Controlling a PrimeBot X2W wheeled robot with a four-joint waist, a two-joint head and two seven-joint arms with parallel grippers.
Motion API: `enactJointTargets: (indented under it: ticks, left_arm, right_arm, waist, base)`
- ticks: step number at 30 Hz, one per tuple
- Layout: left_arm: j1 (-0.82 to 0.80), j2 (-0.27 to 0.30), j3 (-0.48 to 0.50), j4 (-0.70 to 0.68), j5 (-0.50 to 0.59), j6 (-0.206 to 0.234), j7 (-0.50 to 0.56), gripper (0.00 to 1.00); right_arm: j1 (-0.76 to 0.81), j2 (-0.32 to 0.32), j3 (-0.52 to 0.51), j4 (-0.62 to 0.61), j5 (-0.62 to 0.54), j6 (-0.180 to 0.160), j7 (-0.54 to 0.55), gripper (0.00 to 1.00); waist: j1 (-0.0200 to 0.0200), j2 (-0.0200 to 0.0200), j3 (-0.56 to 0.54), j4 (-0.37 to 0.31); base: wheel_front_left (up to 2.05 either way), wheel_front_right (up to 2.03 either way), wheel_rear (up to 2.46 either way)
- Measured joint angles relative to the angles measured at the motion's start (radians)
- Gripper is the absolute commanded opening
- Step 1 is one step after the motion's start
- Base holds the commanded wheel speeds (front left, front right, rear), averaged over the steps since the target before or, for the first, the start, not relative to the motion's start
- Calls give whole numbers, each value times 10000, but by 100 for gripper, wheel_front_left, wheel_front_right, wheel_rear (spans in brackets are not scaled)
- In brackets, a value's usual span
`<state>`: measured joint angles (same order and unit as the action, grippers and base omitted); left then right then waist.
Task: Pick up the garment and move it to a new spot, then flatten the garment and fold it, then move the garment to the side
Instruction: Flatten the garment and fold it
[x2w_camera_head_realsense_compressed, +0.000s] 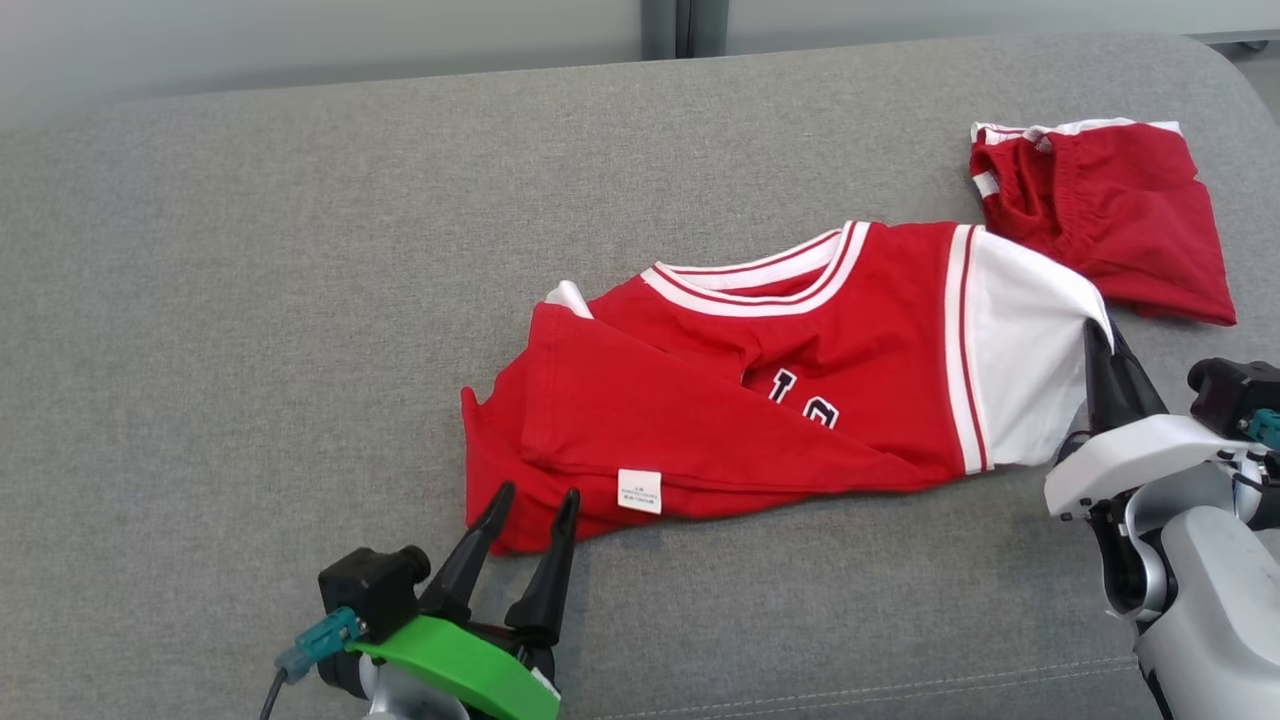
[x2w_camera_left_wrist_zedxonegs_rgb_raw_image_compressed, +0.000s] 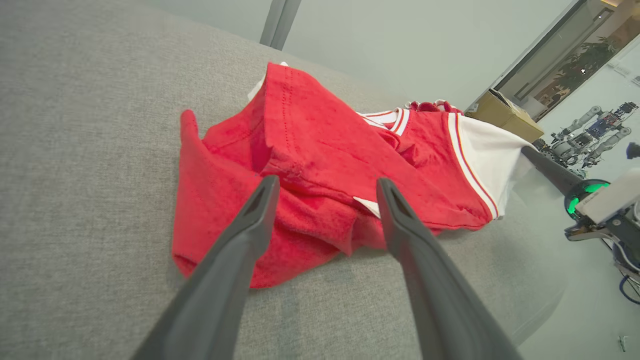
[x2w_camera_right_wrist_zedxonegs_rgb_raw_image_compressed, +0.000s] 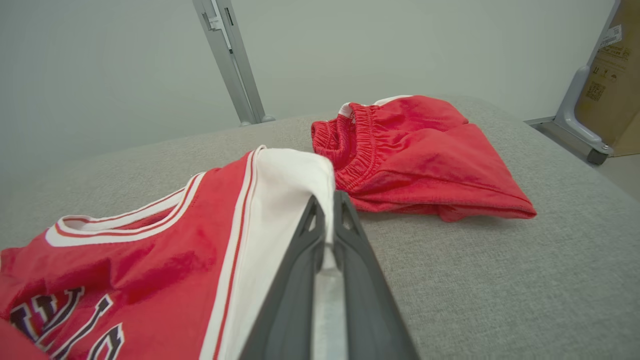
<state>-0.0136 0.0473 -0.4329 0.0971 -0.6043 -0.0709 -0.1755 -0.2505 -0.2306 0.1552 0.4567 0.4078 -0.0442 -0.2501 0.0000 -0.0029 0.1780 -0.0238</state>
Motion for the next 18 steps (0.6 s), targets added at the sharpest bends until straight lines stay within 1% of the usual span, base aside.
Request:
enactJointTargets:
  ticks: [3, 6, 8, 18]
  left_arm:
    - [-130, 6, -117, 180, -174, 4, 81, 100]
    - [-391, 10, -280, 359, -805, 6, 291, 100]
    - [-542, 10, -347, 531, -966, 23, 366, 100]
    - [-1076, 6, -483, 1223, -2021, 337, 518, 100]
  right_arm:
    - [81, 33, 27, -8, 0, 13, 0, 0]
    - [167, 88, 92, -29, -2, 67, 0, 0]
    - [167, 105, 109, -67, -2, 86, 0, 0]
    - [214, 113, 151, -125, -8, 174, 0, 0]
  waist:
    - [0, 0, 20, -7]
    - [0, 0, 40, -21]
    - [0, 0, 53, -39]
    - [0, 0, 84, -192]
  base:
    - [0, 0, 0]
    - [0, 0, 0]
    - [0, 0, 0]
    - [0, 0, 0]
